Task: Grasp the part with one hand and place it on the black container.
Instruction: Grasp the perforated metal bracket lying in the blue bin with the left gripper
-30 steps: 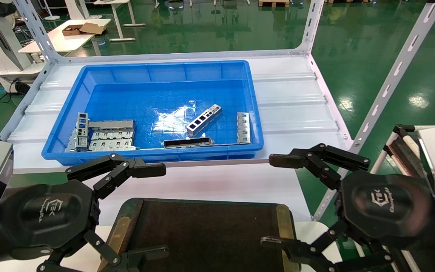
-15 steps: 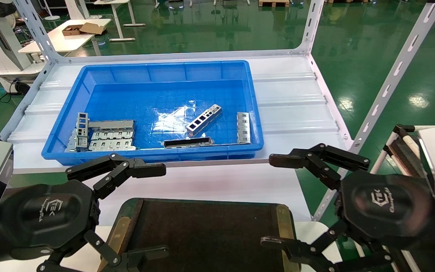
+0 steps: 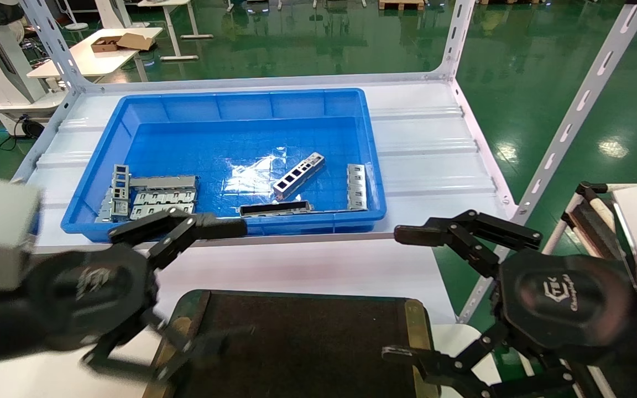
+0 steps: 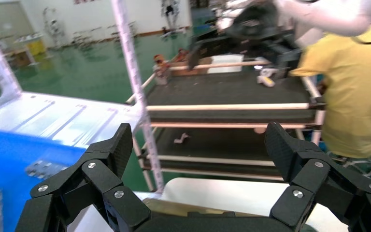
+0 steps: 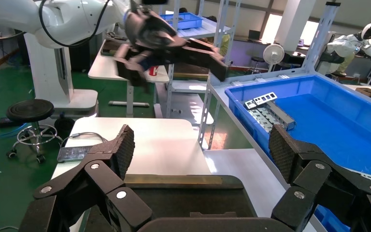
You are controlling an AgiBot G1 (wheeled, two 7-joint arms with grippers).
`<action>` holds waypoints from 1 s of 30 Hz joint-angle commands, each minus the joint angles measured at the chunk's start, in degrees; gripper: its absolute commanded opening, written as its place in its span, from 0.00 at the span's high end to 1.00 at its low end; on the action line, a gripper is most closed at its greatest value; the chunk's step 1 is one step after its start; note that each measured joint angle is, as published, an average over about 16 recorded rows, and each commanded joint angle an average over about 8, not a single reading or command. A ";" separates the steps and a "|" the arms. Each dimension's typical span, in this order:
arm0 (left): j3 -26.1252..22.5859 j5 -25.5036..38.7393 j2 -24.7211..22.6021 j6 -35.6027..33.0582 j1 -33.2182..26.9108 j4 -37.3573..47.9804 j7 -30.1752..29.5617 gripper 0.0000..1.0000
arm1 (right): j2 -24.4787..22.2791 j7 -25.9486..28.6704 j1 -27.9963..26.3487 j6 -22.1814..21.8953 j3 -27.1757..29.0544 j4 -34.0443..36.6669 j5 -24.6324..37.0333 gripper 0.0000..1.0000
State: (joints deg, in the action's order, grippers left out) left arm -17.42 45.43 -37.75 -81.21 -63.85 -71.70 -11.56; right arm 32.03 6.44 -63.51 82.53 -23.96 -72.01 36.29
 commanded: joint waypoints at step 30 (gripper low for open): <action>-14.40 29.89 -34.58 25.66 -29.44 53.91 11.47 0.59 | 0.00 0.00 0.00 0.00 -0.01 0.00 0.00 0.69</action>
State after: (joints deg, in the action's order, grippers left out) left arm -31.49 74.80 -71.81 -55.23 -92.88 -18.69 -0.33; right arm 32.03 6.44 -63.52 82.53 -23.96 -72.00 36.29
